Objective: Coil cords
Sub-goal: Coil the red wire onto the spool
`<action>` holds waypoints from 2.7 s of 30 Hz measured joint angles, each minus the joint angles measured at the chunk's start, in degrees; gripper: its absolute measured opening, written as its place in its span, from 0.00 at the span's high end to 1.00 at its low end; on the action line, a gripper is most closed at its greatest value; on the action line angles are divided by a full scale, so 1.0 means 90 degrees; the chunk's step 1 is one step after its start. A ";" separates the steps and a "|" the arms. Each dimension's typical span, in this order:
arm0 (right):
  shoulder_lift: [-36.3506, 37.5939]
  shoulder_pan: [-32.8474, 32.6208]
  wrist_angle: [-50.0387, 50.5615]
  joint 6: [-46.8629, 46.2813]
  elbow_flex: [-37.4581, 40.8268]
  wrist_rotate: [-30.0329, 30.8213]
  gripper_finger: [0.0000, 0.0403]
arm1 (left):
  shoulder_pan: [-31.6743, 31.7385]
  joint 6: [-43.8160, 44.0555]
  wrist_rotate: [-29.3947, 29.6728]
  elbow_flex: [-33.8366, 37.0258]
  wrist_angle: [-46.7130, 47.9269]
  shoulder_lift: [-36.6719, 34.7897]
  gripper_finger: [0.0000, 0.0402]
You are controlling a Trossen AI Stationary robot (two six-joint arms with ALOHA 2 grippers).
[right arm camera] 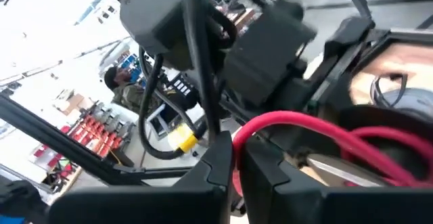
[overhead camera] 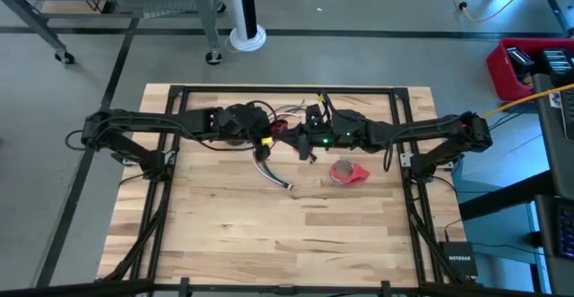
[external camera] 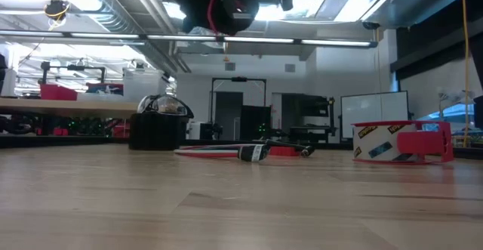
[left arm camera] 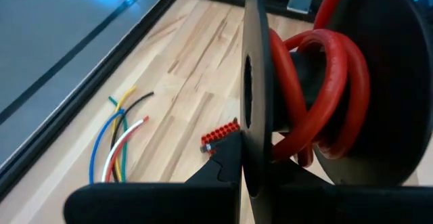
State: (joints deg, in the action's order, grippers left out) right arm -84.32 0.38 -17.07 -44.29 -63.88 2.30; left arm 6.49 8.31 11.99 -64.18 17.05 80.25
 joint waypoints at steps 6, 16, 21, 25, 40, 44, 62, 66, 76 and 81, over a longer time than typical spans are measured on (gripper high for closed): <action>-0.0112 -0.0005 0.0263 -0.0084 -0.0001 -0.0078 0.95 | 0.0111 -0.0158 0.0004 0.0002 -0.0556 0.0110 1.00; -0.0207 -0.0005 0.0277 -0.0100 0.0002 -0.0047 0.95 | 0.0167 -0.0160 0.0004 0.0004 -0.0610 0.0095 1.00; -0.0208 -0.0005 0.0353 -0.0102 0.0002 -0.0047 0.95 | 0.0167 -0.0289 0.0004 0.0005 -0.0640 0.0095 1.00; -0.0208 -0.0003 0.0556 -0.0081 0.0002 -0.0362 0.95 | 0.0167 -0.0308 0.0032 0.0007 -0.0716 0.0095 1.00; -0.0271 0.0000 0.0778 0.0303 0.0007 -0.1529 0.90 | 0.0193 -0.0307 0.0062 0.0005 -0.0835 0.0083 1.00; -0.0431 -0.0011 0.0762 0.0299 0.0007 -0.1621 0.80 | 0.0196 -0.0305 0.0097 0.0005 -0.0854 0.0083 1.00; -0.0530 0.0000 0.0986 0.0054 0.0007 -0.1152 0.67 | 0.0203 -0.0413 0.0075 0.0002 -0.0835 0.0083 1.00; -0.0495 0.0002 0.1213 -0.0039 0.0007 -0.1143 0.67 | 0.0203 -0.0427 0.0075 0.0002 -0.0828 0.0073 1.00; -0.0171 0.0002 0.2080 -0.0041 0.0010 -0.0077 0.67 | 0.0208 -0.0453 0.0326 -0.0002 -0.0592 -0.0299 1.00; -0.0008 0.0002 0.2066 0.0030 0.0010 0.0032 0.67 | 0.0208 -0.0439 0.0332 -0.0002 -0.0357 -0.0374 1.00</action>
State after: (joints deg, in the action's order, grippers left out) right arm -84.39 0.40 1.52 -44.02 -63.79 2.58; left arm 8.36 4.36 14.98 -64.20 13.84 76.88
